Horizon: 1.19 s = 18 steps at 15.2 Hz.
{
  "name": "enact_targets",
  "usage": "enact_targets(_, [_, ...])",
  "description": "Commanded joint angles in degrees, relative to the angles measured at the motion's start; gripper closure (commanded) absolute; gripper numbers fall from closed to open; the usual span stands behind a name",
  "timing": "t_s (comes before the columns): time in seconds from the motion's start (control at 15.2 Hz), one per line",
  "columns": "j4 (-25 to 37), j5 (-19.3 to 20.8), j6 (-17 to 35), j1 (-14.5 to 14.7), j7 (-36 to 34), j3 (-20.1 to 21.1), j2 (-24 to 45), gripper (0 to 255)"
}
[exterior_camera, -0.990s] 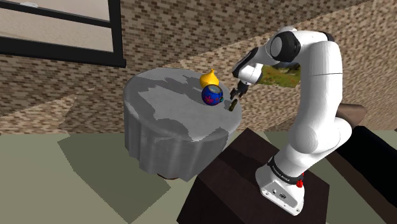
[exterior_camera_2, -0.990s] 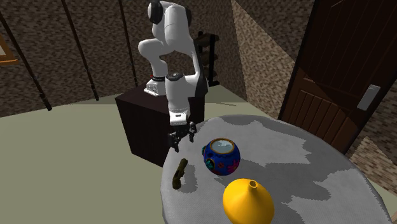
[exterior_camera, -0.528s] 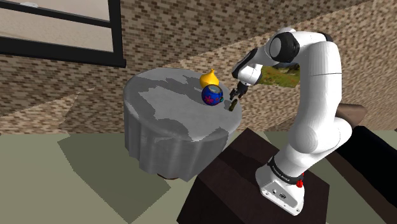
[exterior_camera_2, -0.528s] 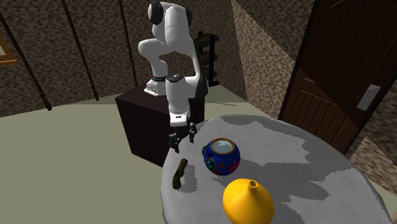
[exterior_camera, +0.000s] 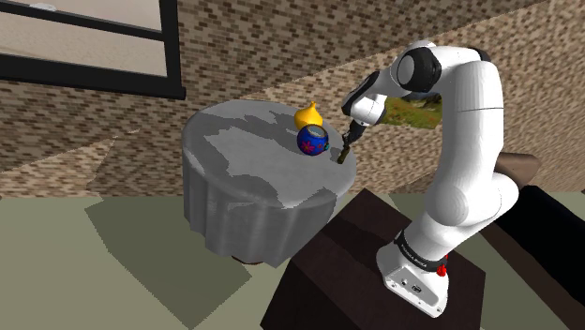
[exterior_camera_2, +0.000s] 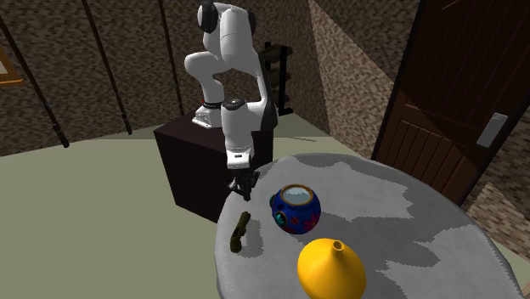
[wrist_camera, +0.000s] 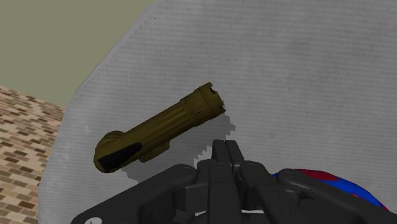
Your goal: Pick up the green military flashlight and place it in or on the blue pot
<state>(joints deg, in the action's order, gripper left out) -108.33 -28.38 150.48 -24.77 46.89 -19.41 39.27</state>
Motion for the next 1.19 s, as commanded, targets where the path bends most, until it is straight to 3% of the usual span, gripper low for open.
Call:
enact_targets(0.0, [0.00,0.00,0.00,0.00,0.00,0.00,0.00,255])
enact_targets(0.13, [0.00,0.00,0.00,0.00,0.00,0.00,0.00,255])
enact_targets(0.2, [0.00,0.00,0.00,0.00,0.00,0.00,0.00,0])
enact_targets(0.59, [5.62,-5.54,14.88,-1.55,-4.54,0.91,11.30,0])
enact_targets(1.12, [11.59,-6.00,15.76,-3.74,-4.45,2.71,17.76,0])
